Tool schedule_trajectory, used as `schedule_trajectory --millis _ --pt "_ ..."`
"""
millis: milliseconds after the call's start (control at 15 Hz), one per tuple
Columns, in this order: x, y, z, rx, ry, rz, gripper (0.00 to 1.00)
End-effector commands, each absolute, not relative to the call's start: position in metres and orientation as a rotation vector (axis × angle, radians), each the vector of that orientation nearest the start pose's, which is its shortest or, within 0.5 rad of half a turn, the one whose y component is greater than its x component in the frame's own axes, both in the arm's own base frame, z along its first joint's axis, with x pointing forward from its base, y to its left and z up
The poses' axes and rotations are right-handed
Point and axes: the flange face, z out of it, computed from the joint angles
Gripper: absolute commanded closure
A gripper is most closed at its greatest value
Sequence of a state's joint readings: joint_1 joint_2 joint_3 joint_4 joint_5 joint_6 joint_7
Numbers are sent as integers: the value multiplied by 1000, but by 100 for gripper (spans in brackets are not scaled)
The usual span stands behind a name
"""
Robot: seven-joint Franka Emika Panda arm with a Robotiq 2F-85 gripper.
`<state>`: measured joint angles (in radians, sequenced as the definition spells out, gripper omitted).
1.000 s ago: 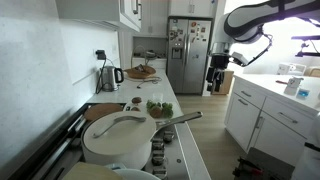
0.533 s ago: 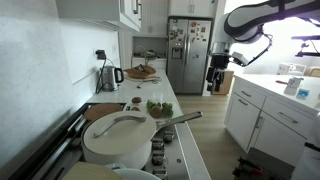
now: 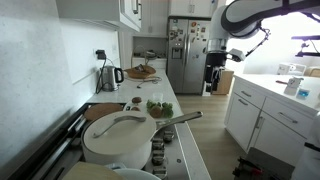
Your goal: Take the lid off the cream white pot and put it on the chopping board
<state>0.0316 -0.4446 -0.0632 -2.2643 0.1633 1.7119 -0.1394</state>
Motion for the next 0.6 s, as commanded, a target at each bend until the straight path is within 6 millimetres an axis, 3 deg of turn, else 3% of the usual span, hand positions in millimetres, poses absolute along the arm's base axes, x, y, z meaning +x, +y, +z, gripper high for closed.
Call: schedule_trajectory --millis 0,200,533 --pt "413 39 549 -2999 -288 204 0" --pt "418 72 566 -3043 -415 232 0" --pt "433 126 580 -3088 -822 290 0"
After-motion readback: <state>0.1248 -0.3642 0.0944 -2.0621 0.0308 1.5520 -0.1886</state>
